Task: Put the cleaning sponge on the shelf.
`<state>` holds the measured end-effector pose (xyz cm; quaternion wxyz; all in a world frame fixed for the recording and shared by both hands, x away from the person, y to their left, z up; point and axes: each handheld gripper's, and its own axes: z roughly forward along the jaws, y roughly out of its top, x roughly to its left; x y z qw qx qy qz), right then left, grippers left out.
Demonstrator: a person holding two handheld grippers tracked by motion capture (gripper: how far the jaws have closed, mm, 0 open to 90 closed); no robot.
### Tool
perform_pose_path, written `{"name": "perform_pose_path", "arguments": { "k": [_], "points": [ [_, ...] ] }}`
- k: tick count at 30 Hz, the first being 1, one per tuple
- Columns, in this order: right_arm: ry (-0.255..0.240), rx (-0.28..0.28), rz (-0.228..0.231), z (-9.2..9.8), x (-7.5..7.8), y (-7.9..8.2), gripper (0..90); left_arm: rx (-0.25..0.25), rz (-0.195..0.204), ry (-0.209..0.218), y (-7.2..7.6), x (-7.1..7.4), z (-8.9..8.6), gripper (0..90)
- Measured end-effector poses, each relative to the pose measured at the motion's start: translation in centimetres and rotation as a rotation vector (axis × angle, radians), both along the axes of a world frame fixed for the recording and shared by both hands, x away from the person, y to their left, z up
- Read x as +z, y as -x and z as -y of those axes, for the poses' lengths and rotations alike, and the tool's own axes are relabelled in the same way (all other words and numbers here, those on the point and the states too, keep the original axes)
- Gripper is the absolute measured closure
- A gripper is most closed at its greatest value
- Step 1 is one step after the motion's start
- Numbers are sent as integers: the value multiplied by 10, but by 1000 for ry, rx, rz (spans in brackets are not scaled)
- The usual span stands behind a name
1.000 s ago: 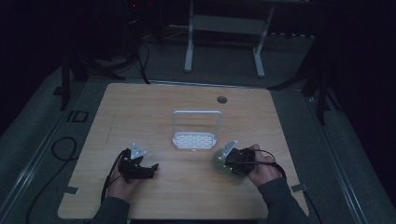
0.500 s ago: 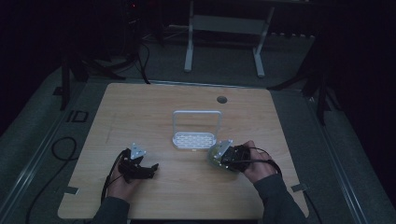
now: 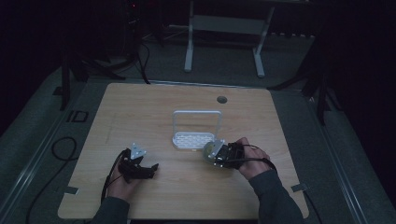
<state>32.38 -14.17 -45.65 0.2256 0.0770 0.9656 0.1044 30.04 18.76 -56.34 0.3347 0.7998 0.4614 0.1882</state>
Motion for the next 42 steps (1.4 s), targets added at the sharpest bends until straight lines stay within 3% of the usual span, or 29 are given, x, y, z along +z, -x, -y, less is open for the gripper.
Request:
{"name": "perform_pose_path", "arguments": {
  "k": [14, 42],
  "points": [
    [9, 41, 26, -16, 4, -1, 715, 2, 1, 2, 0, 0, 0, 124],
    [-7, 73, 47, -33, 7, -12, 716, 2, 2, 2, 0, 0, 0, 124]
  ]
}}
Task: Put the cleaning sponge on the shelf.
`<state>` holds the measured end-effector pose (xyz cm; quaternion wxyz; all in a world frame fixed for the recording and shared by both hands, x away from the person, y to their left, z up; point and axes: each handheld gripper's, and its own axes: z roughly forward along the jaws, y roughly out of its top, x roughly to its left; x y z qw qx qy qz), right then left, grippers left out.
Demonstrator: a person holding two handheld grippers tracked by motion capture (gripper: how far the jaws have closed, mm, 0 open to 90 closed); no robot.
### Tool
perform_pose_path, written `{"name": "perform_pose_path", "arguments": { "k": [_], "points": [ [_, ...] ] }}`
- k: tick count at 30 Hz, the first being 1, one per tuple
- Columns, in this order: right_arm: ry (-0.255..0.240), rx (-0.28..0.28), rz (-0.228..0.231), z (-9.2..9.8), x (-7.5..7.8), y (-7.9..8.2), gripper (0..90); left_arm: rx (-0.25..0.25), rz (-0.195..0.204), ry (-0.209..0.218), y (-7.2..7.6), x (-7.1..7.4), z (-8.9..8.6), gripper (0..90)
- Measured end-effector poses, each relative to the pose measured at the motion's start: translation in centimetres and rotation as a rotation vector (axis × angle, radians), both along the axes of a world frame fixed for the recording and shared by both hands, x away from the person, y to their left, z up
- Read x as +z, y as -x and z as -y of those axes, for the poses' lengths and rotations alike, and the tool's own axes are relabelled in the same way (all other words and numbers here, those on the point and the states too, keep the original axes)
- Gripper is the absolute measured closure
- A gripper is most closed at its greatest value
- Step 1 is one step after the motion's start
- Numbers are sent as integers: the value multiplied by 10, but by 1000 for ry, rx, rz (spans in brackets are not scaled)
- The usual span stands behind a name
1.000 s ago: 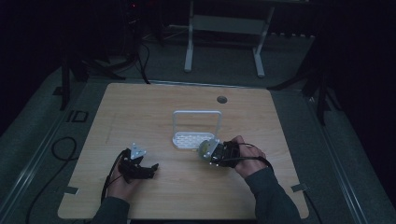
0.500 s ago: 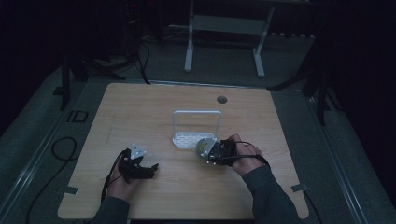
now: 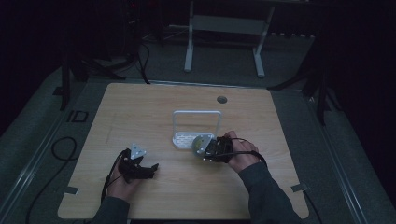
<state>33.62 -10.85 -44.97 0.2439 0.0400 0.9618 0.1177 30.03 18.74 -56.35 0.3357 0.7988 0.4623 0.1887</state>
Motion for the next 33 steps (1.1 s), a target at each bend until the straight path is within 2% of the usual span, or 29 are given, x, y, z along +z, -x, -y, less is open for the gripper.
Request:
{"name": "perform_pose_path", "arguments": {
  "k": [21, 28, 33],
  "points": [
    [24, 19, 16, -9, -6, -9, 717, 0, 0, 0, 0, 0, 0, 124],
    [46, 34, 53, -18, -1, -11, 717, -1, 1, -2, 0, 0, 0, 125],
    [40, 36, 54, -20, -1, -15, 717, 0, 2, -1, 0, 0, 0, 124]
  ]
}}
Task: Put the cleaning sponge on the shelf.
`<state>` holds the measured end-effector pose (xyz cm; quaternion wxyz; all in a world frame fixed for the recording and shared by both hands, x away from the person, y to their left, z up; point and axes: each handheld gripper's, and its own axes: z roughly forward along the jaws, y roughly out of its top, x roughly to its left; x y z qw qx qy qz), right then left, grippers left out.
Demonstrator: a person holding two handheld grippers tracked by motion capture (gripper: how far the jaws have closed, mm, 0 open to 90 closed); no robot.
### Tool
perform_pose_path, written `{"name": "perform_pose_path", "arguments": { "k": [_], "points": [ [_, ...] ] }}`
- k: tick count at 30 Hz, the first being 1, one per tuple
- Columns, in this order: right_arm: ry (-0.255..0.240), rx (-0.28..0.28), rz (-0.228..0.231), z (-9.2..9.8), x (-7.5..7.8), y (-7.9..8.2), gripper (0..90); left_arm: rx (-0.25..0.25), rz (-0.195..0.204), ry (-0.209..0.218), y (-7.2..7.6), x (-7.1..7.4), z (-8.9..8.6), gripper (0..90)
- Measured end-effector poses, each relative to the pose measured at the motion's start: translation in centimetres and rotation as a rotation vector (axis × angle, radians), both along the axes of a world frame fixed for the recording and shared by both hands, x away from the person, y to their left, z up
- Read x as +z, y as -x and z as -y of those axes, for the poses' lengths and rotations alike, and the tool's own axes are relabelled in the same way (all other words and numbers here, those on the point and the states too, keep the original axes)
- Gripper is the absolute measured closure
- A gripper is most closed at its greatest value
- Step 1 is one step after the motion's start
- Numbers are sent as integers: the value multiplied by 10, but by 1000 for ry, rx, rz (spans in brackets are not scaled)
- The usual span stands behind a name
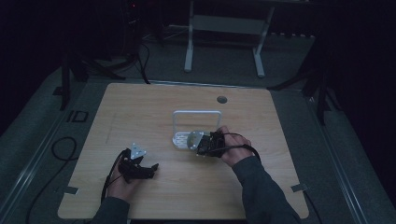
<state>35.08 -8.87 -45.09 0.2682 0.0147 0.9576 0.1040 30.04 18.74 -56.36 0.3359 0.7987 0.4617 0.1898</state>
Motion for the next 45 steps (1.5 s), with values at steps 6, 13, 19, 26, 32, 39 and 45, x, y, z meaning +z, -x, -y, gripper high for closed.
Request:
{"name": "perform_pose_path", "arguments": {
  "k": [6, 13, 19, 26, 32, 39, 45],
  "points": [
    [3, 19, 7, -4, 3, -4, 716, -1, 1, -2, 0, 0, 0, 124],
    [-1, 49, -5, -11, 4, -8, 717, -1, 1, 0, 0, 0, 0, 124],
    [6, 69, -7, -16, 3, -11, 716, -1, 1, -1, 0, 0, 0, 124],
    [12, 80, -10, -19, 3, -12, 716, -1, 0, -2, 0, 0, 0, 124],
    [14, 85, -15, -20, 2, -14, 717, -1, 1, -1, 0, 0, 0, 124],
    [15, 101, -22, -21, 1, -16, 716, -1, 0, -2, 0, 0, 0, 124],
    [16, 106, -25, -24, 0, -18, 716, 0, 0, -2, 0, 0, 0, 124]
  ]
}}
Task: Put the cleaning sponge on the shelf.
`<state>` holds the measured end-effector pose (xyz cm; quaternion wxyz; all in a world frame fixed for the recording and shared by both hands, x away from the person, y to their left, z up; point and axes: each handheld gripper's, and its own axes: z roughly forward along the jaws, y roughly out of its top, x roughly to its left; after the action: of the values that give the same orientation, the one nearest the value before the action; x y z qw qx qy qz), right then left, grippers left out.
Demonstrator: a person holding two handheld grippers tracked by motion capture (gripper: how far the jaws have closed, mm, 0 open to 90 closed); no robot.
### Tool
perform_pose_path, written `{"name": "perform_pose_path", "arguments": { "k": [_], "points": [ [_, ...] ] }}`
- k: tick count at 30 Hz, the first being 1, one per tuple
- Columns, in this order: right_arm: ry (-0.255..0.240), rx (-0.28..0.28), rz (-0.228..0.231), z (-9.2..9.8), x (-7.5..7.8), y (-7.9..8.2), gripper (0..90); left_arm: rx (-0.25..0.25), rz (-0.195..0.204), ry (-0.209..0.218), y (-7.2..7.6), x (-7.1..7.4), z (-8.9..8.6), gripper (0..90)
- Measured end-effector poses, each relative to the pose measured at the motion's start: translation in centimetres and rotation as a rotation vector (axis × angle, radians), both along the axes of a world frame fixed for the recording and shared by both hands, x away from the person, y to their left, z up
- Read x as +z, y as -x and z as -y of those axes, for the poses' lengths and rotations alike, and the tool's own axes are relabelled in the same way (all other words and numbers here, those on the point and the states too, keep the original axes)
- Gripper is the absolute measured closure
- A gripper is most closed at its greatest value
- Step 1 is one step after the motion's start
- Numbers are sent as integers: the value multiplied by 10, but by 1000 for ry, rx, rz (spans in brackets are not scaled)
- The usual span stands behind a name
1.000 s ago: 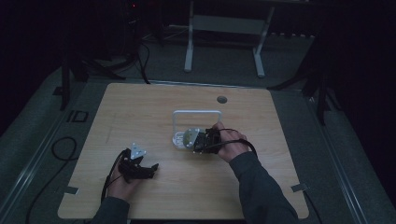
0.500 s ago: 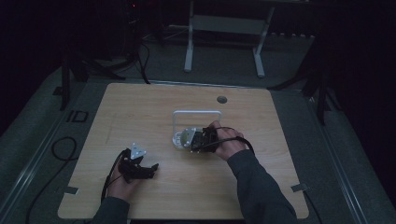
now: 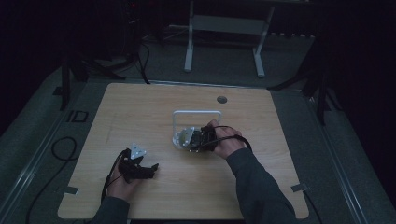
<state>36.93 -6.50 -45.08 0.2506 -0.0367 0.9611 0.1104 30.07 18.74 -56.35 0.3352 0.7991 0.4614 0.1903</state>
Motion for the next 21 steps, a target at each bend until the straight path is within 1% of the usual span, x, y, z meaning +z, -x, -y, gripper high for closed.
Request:
{"name": "perform_pose_path", "arguments": {
  "k": [3, 9, 12, 13, 17, 21],
  "points": [
    [19, 5, 11, -2, -1, -1, 716, 0, 0, 1, 0, 0, 0, 124],
    [28, 14, 16, -6, 0, -4, 716, 0, 0, 0, 0, 0, 0, 124],
    [26, 17, 8, -7, -1, -5, 717, 0, 0, 0, 0, 0, 0, 124],
    [34, 17, 5, -7, -2, -6, 717, 0, 0, 0, 0, 0, 0, 124],
    [41, 18, -1, -7, -6, -9, 717, 0, 0, 1, 0, 0, 0, 124],
    [37, 25, -11, -8, -9, -11, 716, 0, 0, 0, 0, 0, 0, 124]
  ]
}}
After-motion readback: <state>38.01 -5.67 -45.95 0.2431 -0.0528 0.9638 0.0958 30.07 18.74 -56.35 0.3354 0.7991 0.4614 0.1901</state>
